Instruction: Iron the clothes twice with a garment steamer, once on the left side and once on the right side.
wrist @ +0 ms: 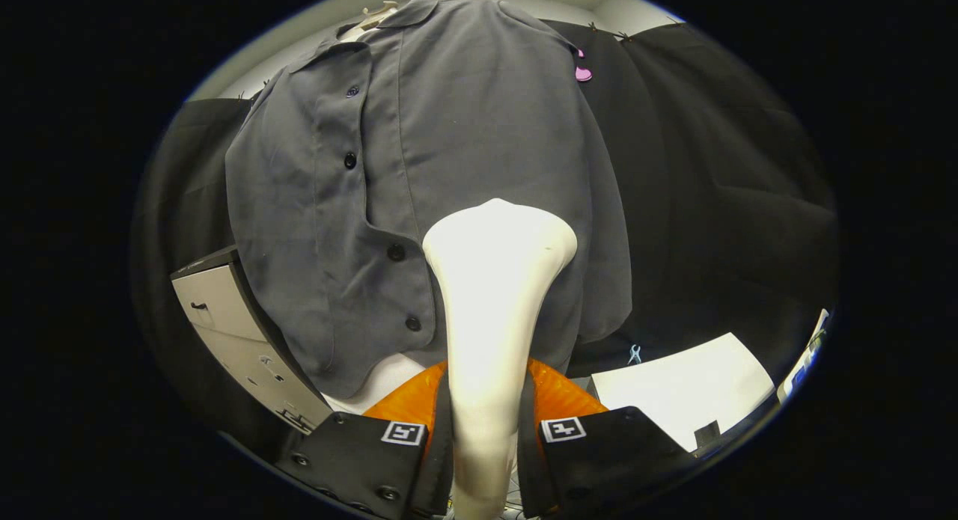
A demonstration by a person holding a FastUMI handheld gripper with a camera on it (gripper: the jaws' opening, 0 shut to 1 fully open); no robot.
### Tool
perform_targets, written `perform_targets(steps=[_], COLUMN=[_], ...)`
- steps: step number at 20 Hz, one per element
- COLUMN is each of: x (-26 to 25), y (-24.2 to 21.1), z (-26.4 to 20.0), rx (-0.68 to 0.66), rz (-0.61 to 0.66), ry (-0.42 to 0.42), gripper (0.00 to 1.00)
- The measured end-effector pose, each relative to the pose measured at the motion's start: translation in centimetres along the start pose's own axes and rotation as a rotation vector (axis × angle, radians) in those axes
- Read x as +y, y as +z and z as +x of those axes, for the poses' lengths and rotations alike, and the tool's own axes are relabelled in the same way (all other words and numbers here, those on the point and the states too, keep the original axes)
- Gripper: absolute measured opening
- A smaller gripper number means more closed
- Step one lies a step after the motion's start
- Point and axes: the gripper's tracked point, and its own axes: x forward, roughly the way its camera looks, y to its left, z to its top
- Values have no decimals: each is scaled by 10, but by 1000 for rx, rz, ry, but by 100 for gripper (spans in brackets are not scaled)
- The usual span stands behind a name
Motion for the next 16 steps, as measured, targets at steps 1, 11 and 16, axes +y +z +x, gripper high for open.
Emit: perform_targets(steps=[1,11,16], x=[-1,16,37], y=[-1,39,73], z=[0,-33,-63], rx=[3,-68,-138], rz=[-2,6,-3], ry=[-1,8,11], gripper=[43,43,42])
